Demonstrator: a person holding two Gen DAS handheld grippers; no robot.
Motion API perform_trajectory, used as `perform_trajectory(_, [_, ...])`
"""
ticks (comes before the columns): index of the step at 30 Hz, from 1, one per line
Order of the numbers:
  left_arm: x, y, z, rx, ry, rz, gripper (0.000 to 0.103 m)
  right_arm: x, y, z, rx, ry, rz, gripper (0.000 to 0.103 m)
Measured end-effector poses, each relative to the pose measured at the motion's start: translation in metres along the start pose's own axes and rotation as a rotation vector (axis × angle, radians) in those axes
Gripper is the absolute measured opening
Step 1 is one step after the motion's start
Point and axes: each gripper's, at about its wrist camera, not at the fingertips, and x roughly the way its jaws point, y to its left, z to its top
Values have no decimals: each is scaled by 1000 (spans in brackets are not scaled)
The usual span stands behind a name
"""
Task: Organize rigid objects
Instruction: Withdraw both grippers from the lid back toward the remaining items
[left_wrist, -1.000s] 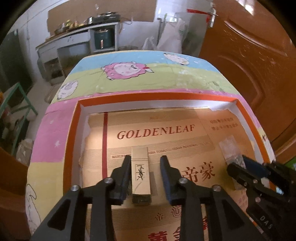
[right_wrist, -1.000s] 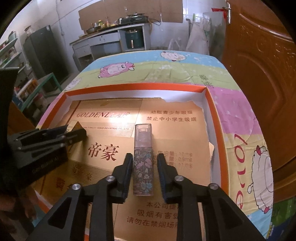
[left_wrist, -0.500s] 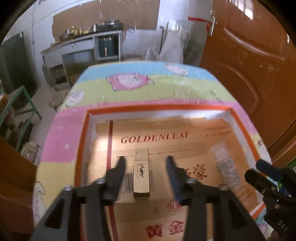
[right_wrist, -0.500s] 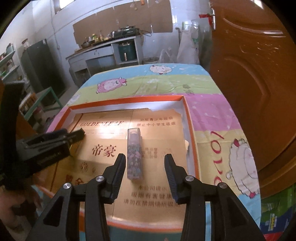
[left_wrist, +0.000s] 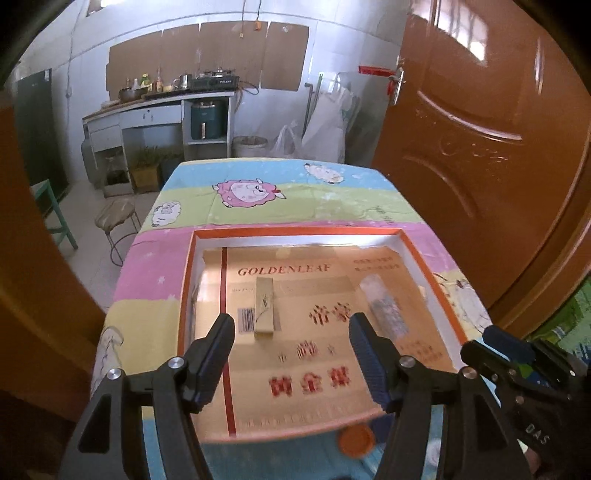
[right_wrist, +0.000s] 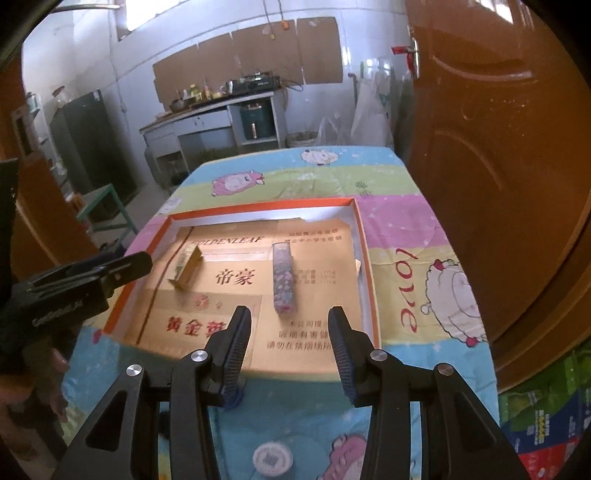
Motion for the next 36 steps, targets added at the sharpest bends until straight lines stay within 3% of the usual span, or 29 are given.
perform_trajectory(16, [-80,-5,-54,-11,-64,-8,64,-64,27,-61,-41,-9,20,45])
perform_trajectory(28, [-106,13,-112,-50,-72,-3,64,-55,61,-139,-90,136,111,48])
perform_trajectory(36, [-115,15,-144,-22,-68,36,64,-39,83,-160,-141,178,101,48])
